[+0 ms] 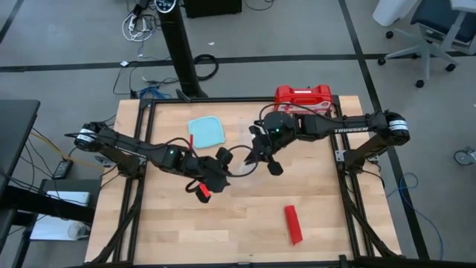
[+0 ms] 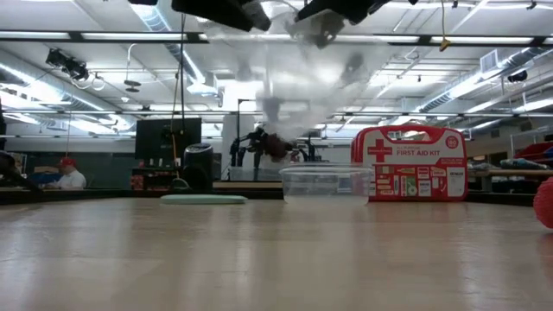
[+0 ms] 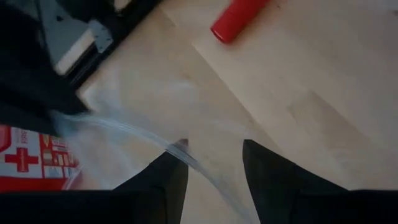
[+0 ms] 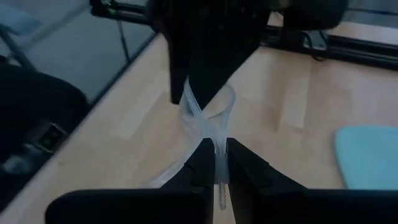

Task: Roll bandage
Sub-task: Open the transparent zip bag

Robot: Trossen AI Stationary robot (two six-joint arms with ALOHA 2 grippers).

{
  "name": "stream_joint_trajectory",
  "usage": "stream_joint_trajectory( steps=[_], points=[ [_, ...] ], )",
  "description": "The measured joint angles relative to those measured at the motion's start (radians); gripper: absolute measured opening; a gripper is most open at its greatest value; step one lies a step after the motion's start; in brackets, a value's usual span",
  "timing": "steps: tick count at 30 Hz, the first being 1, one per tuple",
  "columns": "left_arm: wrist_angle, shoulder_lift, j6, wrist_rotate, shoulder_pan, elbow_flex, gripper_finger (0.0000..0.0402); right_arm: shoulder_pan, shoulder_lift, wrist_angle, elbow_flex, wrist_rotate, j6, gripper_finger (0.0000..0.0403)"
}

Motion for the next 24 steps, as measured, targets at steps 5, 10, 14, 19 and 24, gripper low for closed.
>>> stream_joint_trajectory(
  steps=[5, 10, 14, 19, 24],
  points=[
    [0.032, 0.0, -0.024, -0.007, 0.0, 0.0, 0.0157, 0.019, 0.0, -0.017, 0.0, 0.0, -0.024, 0.0022],
    [0.046, 0.0, -0.024, -0.024, 0.001, -0.007, 0.0157, 0.027, 0.0, -0.01, 0.0, 0.076, -0.001, 0.0022],
    [0.051, 0.0, -0.047, -0.031, 0.001, -0.007, 0.0157, 0.042, 0.001, 0.061, 0.0, 0.027, 0.002, 0.0022],
    [0.051, 0.0, -0.048, -0.08, 0.0, -0.007, 0.0156, 0.031, 0.003, 0.066, 0.0, 0.063, 0.022, 0.0023],
    [0.05, 0.0, -0.051, -0.118, -0.001, -0.007, 0.0141, 0.041, 0.003, -0.024, 0.0, 0.159, 0.041, 0.0023]
  ],
)
